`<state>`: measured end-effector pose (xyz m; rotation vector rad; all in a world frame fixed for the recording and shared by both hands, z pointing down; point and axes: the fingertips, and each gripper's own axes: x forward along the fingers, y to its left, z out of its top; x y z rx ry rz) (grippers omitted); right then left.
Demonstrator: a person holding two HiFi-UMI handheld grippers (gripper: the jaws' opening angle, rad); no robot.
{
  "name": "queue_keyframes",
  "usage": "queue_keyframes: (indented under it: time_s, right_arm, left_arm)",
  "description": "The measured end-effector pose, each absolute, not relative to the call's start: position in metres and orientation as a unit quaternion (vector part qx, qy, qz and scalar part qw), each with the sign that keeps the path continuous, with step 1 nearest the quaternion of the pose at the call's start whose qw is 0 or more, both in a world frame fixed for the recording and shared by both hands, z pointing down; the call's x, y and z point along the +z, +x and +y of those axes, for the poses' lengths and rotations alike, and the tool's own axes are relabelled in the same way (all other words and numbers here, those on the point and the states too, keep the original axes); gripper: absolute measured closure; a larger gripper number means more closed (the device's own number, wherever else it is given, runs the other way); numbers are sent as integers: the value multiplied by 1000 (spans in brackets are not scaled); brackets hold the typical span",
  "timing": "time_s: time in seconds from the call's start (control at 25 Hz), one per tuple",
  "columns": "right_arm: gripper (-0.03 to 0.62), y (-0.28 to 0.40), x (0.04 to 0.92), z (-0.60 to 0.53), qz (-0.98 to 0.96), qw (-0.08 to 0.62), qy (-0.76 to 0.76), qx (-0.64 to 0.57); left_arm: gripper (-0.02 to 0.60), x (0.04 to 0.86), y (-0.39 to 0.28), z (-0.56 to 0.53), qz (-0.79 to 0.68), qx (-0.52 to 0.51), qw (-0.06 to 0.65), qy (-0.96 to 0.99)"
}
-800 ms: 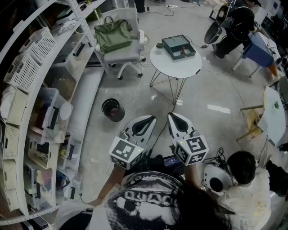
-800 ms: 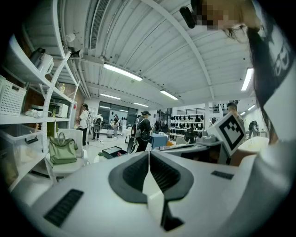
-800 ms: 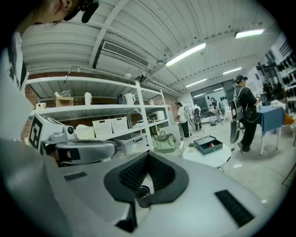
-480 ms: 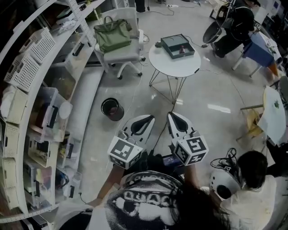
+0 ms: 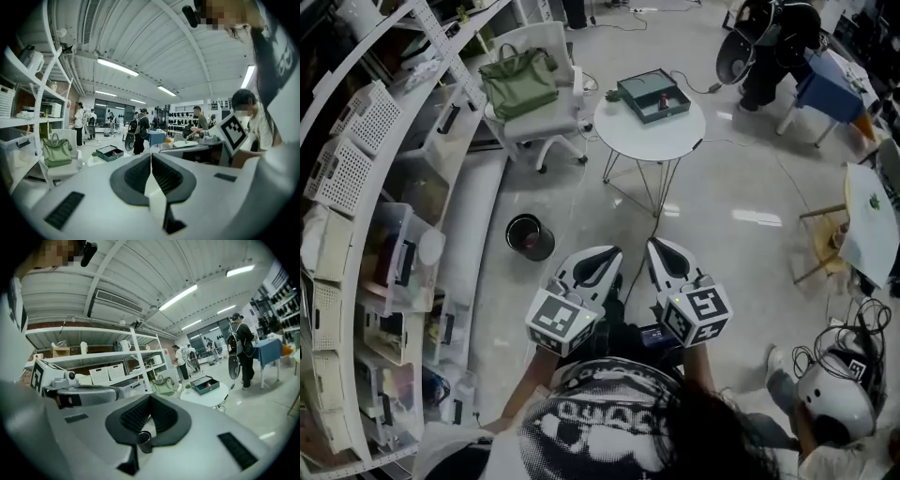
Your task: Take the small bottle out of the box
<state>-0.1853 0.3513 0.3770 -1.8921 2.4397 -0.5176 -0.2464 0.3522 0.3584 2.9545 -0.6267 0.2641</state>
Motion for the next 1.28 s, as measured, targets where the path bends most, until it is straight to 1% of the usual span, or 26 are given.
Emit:
queue_keyframes:
  time_s: [0.36, 0.6, 1.28]
  right_arm:
    - [595, -140, 387, 332, 755, 8, -632, -176]
    - [595, -105, 397, 295, 736, 4, -651, -184]
    - [595, -40, 396, 91, 724, -14, -660, -199]
  left_arm:
    - [565, 366, -193, 322, -161, 94, 57, 981]
    - [565, 379, -157, 285, -130, 100, 65, 984]
    - [565, 375, -83, 80, -101, 104, 70, 987]
